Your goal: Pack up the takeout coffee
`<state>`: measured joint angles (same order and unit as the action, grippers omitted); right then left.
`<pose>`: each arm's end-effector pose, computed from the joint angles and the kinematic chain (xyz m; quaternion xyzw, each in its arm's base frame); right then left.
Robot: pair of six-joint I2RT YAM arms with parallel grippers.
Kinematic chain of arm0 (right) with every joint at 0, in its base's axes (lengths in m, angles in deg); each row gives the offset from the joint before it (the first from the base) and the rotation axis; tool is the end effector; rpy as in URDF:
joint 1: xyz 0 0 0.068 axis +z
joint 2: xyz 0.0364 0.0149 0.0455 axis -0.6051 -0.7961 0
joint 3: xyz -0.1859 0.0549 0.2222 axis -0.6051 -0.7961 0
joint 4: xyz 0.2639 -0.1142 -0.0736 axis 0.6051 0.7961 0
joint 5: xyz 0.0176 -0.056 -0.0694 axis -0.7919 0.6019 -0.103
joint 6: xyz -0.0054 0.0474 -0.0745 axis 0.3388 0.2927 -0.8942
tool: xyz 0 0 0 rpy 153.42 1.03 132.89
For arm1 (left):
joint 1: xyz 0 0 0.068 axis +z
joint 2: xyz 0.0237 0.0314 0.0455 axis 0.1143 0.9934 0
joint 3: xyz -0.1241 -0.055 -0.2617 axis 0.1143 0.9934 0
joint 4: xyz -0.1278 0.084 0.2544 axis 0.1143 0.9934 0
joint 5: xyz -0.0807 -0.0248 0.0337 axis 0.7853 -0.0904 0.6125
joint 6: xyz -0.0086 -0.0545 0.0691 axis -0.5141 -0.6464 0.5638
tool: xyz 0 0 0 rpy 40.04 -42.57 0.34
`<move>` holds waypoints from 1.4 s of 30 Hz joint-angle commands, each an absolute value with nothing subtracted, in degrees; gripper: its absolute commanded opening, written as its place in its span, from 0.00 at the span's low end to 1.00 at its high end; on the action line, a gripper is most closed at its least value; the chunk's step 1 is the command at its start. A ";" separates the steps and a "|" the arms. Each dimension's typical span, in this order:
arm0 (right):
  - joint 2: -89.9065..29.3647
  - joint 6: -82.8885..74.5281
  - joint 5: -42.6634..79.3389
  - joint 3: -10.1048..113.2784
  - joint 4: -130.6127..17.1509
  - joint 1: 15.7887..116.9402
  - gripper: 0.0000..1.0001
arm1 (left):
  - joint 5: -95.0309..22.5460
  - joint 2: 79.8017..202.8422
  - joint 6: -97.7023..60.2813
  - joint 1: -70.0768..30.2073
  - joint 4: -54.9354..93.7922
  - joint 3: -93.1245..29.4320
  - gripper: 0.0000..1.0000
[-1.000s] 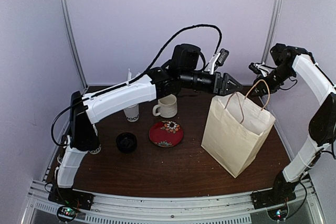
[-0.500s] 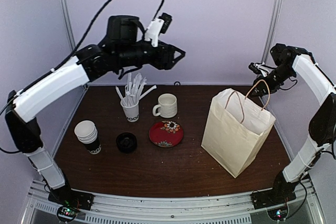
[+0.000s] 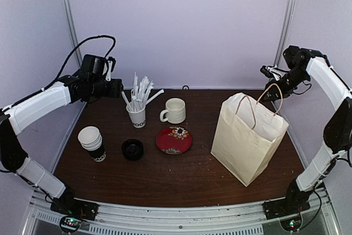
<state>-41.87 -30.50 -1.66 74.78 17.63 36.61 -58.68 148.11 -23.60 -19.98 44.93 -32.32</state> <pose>0.3600 0.0325 0.3559 -0.1999 0.9344 0.2000 0.2168 0.3625 -0.1595 0.3281 0.0178 0.8737 -0.0728 0.4806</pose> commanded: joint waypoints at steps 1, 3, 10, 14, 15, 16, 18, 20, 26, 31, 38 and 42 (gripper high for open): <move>-42.10 -31.16 -2.61 74.93 17.65 36.35 0.56 | -51.60 150.38 -28.84 -16.03 41.27 -33.19 0.60; -42.13 -31.13 -2.49 74.71 17.57 36.36 0.56 | -48.63 151.41 -30.84 -14.19 39.86 -32.70 0.58; -42.02 -31.16 -1.99 74.05 17.31 36.36 0.56 | -45.84 148.35 -33.73 -13.65 35.68 -29.14 0.53; -42.46 -31.20 -2.25 74.11 17.25 36.36 0.56 | -41.02 144.12 -34.87 -13.65 33.03 -27.06 0.57; -42.72 -31.21 -2.24 74.19 17.29 36.36 0.56 | -40.54 144.55 -35.31 -13.72 34.70 -27.88 0.56; -42.97 -31.25 -2.34 74.39 17.31 36.36 0.56 | -40.51 145.16 -35.56 -13.81 36.46 -28.59 0.56; -43.60 -31.46 -2.57 74.70 17.78 36.36 0.56 | -41.47 145.89 -35.29 -14.00 38.45 -28.92 0.56; -43.91 -31.60 -2.88 74.91 17.93 36.36 0.56 | -41.49 146.06 -34.96 -13.92 37.85 -27.92 0.57; -44.16 -31.59 -2.95 75.10 18.00 36.35 0.56 | -38.96 149.40 -34.63 -14.00 39.60 -28.92 0.52; -43.94 -31.56 -2.74 74.88 17.99 36.36 0.56 | -39.44 150.21 -34.00 -14.00 39.00 -28.96 0.45; -43.99 -31.57 -2.68 74.74 17.99 36.36 0.55 | -40.53 150.13 -32.56 -14.00 37.89 -28.71 0.21; -44.16 -31.57 -2.67 74.74 17.99 36.36 0.55 | -41.35 150.11 -31.38 -14.00 38.71 -29.33 0.10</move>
<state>-44.08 -31.20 -2.34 74.74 17.83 36.61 -40.58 150.08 -33.17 -13.79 39.62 -27.86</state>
